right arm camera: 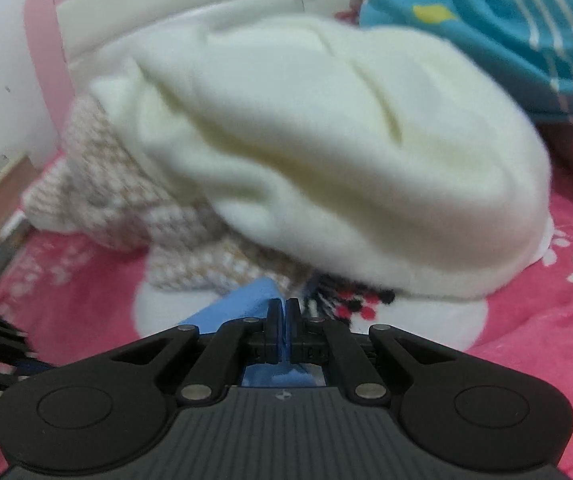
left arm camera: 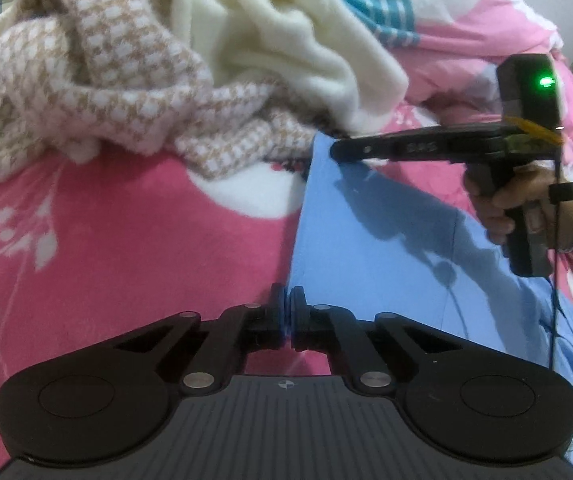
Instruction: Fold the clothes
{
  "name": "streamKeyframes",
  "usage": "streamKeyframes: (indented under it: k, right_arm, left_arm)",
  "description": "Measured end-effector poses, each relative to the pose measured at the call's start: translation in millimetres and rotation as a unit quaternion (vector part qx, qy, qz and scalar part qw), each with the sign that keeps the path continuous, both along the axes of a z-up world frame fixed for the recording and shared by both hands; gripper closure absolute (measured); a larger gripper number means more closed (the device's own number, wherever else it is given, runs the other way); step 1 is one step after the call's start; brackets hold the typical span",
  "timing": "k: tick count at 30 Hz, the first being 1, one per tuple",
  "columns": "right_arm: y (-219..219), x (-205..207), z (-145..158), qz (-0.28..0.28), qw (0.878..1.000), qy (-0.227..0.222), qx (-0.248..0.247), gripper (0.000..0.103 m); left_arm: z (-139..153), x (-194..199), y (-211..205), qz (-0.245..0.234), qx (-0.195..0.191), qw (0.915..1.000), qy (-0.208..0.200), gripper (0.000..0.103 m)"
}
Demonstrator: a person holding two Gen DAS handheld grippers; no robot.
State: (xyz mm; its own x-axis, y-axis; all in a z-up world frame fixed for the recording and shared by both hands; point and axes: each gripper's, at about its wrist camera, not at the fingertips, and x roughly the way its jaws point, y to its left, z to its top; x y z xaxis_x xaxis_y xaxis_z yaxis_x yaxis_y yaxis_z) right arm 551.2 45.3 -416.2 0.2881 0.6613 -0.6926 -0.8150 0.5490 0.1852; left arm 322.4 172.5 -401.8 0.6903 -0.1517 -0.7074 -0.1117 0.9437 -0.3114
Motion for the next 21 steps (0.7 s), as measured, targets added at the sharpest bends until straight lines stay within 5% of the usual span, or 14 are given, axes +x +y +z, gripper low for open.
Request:
streamKeyframes:
  k: [4, 6, 7, 8, 13, 15, 21]
  right_arm:
    - [-4.5, 12.6, -10.9, -0.032, 0.998, 0.049, 0.017, 0.097]
    - [-20.2, 18.8, -4.2, -0.072, 0.994, 0.079, 0.038, 0.077]
    - [-28.8, 21.7, -0.4, -0.092, 0.99, 0.093, 0.048, 0.057]
    - [-41.7, 20.7, 6.7, -0.115, 0.987, 0.098, 0.059, 0.051]
    - [-119.2, 5.1, 51.9, -0.228, 0.962, 0.104, 0.112, 0.051]
    - [-152.6, -6.2, 71.8, -0.27, 0.947, 0.105, 0.135, 0.051]
    - [-271.8, -108.7, 154.8, -0.386, 0.907, 0.066, 0.153, 0.042]
  left_arm:
    - [-0.9, 1.5, -4.2, -0.003, 0.02, 0.9998, 0.004, 0.1]
    - [-0.8, 1.9, -6.2, -0.008, 0.031, 0.9995, 0.006, 0.098]
    - [-0.5, 2.4, -6.1, -0.01, 0.032, 0.9994, 0.007, 0.098]
    - [-0.4, 3.8, -5.6, -0.012, 0.031, 0.9994, 0.01, 0.098]
    - [3.3, 6.7, 0.3, -0.017, 0.019, 0.9995, 0.021, 0.088]
    - [9.0, 6.4, 0.8, -0.014, 0.025, 0.9994, 0.021, 0.07]
    - [41.6, -7.7, 3.3, 0.025, 0.07, 0.9972, 0.01, 0.053]
